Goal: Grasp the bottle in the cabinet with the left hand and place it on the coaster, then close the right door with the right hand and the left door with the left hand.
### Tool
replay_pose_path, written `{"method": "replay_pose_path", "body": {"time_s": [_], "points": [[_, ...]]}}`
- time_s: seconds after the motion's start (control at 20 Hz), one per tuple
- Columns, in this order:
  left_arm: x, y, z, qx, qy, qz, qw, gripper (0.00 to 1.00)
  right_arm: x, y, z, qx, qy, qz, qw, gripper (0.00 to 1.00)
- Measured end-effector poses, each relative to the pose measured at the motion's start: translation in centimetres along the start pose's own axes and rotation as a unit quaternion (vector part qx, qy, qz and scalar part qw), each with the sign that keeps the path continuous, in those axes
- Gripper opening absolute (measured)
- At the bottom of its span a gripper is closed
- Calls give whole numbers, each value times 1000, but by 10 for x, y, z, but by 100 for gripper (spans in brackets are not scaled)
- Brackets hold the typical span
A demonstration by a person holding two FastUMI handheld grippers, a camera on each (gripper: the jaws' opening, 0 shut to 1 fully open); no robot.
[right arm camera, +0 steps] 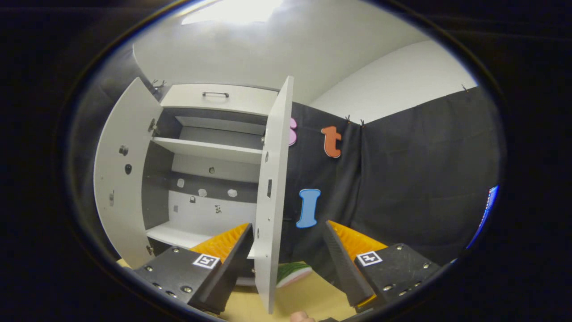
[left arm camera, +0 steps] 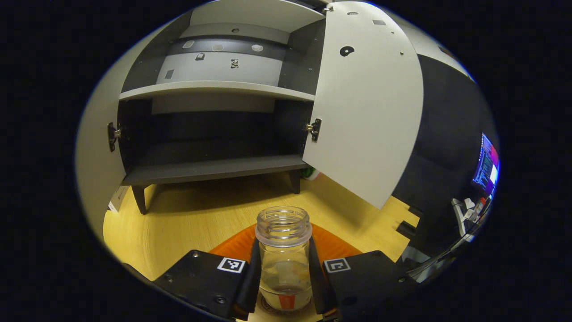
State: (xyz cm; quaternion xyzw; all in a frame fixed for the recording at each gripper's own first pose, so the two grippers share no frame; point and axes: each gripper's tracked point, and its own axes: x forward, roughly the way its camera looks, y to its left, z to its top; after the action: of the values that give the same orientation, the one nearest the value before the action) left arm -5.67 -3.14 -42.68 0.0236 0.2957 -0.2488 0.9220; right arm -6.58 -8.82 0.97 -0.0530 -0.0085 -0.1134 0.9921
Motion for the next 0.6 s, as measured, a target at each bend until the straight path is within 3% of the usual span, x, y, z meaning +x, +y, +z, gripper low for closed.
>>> {"method": "replay_pose_path", "body": {"time_s": [0.35, 0.6], "points": [[2, 1, -6, 1, -16, 17, 1000, 51, 8, -4, -8, -19, 10, 3, 1000, 93], [-9, -10, -17, 37, -10, 22, 999, 62, 16, 0, -14, -18, 13, 14, 1000, 94]]}}
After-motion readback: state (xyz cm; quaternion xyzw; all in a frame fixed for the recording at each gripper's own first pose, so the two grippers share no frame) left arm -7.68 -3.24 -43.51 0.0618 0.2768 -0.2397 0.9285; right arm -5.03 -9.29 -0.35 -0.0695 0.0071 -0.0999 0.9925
